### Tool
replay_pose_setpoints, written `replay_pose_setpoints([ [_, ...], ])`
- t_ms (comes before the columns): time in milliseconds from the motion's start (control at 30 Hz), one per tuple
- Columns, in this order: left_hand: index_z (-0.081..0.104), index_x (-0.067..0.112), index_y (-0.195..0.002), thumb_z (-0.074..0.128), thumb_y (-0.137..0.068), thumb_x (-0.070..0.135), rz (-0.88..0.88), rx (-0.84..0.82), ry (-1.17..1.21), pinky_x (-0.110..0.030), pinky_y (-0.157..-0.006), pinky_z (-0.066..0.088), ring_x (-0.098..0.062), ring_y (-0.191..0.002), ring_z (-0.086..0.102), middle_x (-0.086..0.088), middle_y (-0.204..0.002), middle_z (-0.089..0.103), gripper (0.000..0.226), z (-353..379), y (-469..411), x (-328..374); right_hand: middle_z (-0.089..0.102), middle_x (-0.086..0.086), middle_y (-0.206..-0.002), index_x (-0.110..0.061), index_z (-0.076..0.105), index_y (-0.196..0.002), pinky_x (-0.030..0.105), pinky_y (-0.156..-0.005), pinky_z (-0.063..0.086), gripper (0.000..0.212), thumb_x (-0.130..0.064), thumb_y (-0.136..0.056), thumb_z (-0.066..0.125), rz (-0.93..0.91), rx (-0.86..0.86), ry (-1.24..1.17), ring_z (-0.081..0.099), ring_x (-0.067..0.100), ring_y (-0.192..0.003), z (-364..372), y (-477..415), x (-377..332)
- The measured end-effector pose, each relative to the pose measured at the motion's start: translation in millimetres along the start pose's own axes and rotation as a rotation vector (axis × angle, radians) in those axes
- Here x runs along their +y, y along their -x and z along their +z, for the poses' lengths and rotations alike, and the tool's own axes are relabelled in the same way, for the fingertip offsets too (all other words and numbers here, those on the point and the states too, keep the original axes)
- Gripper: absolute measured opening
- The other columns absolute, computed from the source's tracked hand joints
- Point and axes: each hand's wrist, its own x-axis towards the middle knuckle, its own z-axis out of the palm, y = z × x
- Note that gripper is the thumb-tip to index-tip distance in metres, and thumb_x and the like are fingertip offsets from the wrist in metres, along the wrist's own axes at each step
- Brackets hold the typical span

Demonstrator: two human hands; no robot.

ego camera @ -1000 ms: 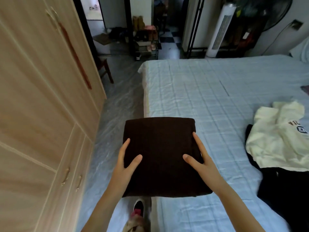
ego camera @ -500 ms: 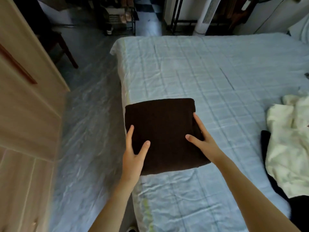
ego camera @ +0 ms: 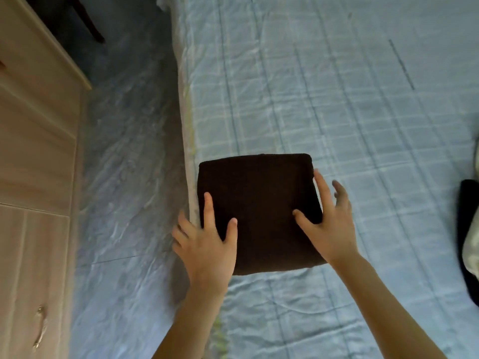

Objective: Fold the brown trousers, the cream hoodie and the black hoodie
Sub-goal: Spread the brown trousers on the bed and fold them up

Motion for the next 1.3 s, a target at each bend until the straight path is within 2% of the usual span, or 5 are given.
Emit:
replay_pose_setpoints([
  [167,0.022,0.016,-0.157,0.024,-0.103,0.038,0.606,0.034,-0.261,-0.048,-0.123,0.009,-0.026,-0.152,0.012,-0.005,-0.164,0.018,0.058,8,-22,26,0.016,-0.002,-0.167,-0.038,0.019,-0.158,0.044,-0.125,0.010,0.063,-0.049,-0.099,0.040,-0.410,-0.019,0.223,0.005,0.022,-0.155,32,-5,-31],
  [667,0.007,0.019,-0.159,0.023,-0.103,0.040,0.495,-0.176,-0.311,-0.045,-0.124,0.001,-0.020,-0.153,-0.003,-0.002,-0.167,0.004,0.061,30,-50,29,0.012,0.000,-0.167,-0.038,0.012,-0.159,0.046,-0.125,0.007,0.062,-0.052,-0.102,0.033,-0.342,-0.176,0.334,0.002,0.023,-0.155,55,-30,-16],
  [833,0.012,0.022,-0.158,0.036,-0.103,0.040,0.550,-0.253,-0.226,-0.041,-0.124,0.009,-0.022,-0.152,0.013,-0.002,-0.164,0.021,0.063,-58,-25,46,0.047,0.008,-0.151,-0.023,0.038,-0.153,0.045,-0.114,0.036,0.059,-0.039,-0.098,0.052,-0.239,-0.125,0.095,0.040,0.023,-0.142,-39,5,-74],
  [1133,0.049,0.007,-0.143,0.040,-0.098,0.039,0.754,-0.011,0.000,-0.042,-0.117,0.027,-0.030,-0.136,0.047,-0.011,-0.143,0.055,0.056,-231,194,41,0.062,0.005,-0.133,-0.012,0.055,-0.140,0.023,-0.102,0.035,0.045,-0.029,-0.099,0.057,-0.221,0.124,-0.090,0.050,0.018,-0.124,-199,225,-130],
  [1300,0.054,0.010,-0.139,0.043,-0.096,0.048,0.723,0.035,-0.020,-0.038,-0.115,0.028,-0.027,-0.132,0.051,-0.008,-0.139,0.058,0.059,-258,339,7,0.061,0.010,-0.134,-0.009,0.057,-0.138,0.050,-0.106,0.042,0.052,-0.038,-0.097,0.044,-0.264,0.080,-0.048,0.054,0.031,-0.126,-226,372,-113],
])
